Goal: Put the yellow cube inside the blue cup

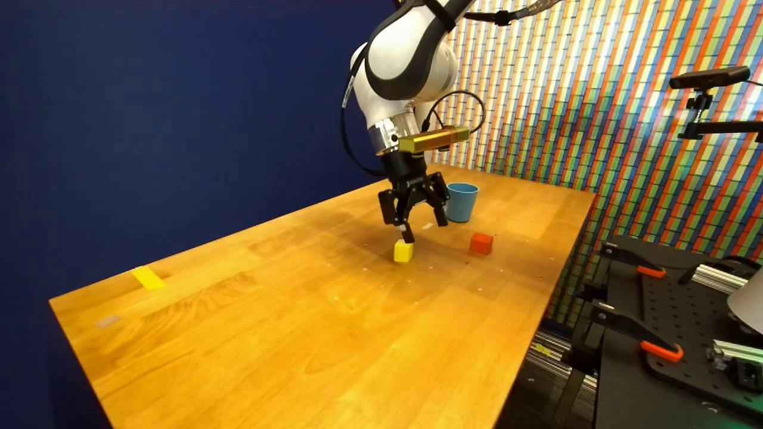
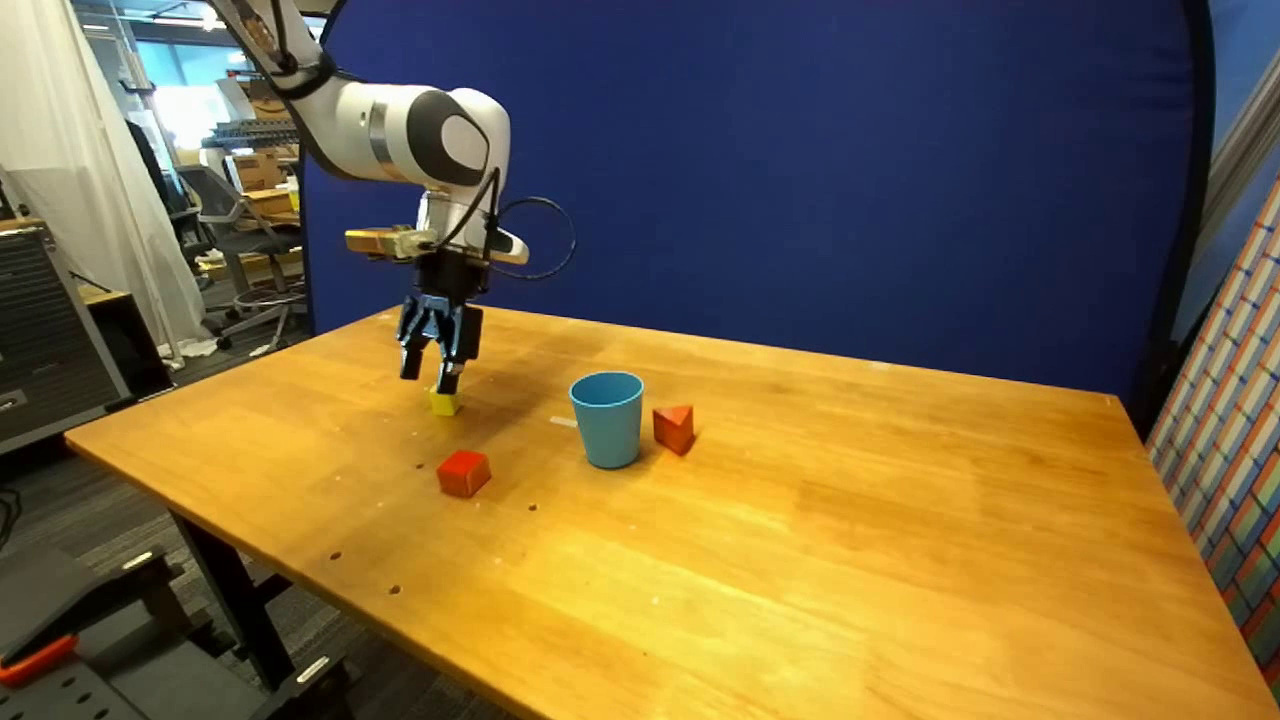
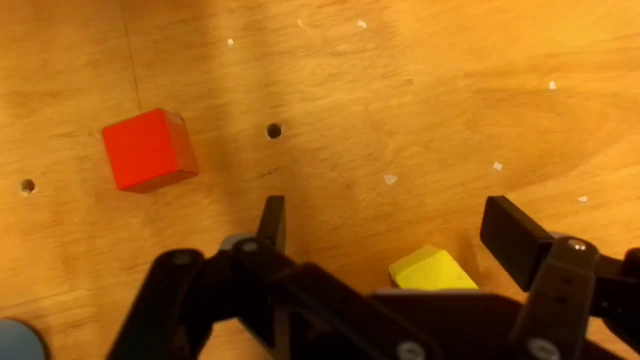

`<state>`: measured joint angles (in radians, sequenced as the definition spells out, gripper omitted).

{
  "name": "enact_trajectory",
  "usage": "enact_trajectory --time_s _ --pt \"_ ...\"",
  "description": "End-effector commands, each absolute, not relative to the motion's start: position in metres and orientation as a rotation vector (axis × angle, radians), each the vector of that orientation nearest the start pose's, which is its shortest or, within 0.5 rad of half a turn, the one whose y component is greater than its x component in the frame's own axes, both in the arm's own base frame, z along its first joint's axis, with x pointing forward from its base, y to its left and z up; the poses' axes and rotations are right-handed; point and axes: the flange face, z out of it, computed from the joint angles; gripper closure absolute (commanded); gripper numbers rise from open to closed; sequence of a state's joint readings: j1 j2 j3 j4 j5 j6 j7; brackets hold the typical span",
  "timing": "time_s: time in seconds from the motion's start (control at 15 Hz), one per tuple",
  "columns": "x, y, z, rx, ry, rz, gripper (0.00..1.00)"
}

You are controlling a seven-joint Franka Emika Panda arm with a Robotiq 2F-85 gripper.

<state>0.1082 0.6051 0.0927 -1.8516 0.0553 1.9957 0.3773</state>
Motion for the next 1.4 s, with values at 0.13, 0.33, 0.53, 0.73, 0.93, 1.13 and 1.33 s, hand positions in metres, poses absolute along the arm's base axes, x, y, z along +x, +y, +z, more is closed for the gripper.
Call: enact_trajectory --time_s 0.13,0.33,0.53,0.73,0.93,1.13,1.33 --pt "0.619 0.128 0.149 -3.041 0.282 0.745 0.00" --pt "0.629 0.128 0.138 -3.030 0.295 0.769 0.32" --pt "0.632 0.131 0.127 -2.990 0.271 0.810 0.58" --pt "0.632 0.133 0.121 -2.949 0.252 0.845 0.79" --pt "0.625 0.126 0.136 -2.935 0.304 0.828 0.80" --pt "0.608 0.100 0.166 -2.947 0.469 0.790 0.80" --pt "0.594 0.067 0.198 -2.960 0.639 0.766 0.80"
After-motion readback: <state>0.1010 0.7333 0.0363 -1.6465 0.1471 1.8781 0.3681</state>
